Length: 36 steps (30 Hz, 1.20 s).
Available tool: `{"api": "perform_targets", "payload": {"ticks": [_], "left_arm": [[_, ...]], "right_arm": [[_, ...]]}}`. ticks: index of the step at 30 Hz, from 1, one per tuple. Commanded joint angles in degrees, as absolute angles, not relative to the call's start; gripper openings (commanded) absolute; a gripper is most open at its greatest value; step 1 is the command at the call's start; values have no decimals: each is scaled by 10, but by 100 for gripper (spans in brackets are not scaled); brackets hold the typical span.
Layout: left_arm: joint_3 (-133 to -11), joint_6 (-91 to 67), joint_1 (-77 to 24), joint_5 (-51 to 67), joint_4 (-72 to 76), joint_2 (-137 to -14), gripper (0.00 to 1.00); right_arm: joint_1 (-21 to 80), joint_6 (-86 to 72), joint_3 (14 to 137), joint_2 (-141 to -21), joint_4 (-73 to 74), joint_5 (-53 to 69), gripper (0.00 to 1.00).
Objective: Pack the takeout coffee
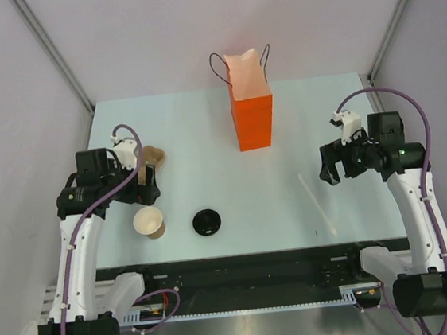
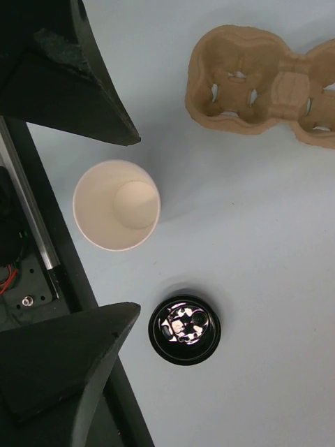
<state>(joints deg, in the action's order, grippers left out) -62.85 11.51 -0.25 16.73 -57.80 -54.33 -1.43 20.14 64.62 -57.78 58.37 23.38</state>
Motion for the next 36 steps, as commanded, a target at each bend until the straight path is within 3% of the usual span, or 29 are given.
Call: {"api": "perform_targets", "payload": {"ticks": [1,18,36], "left_arm": [[-652,141,-4,181,-587,-543,100],[-604,353,-4,120,-624,-574,100],[-484,406,-4,82,-505,-642,74]], "right_arm": [[-10,216,654,-584,592,224,100],[-3,247,663,-640,629,164,99],[-4,249,672,-657,647,156,100]]}}
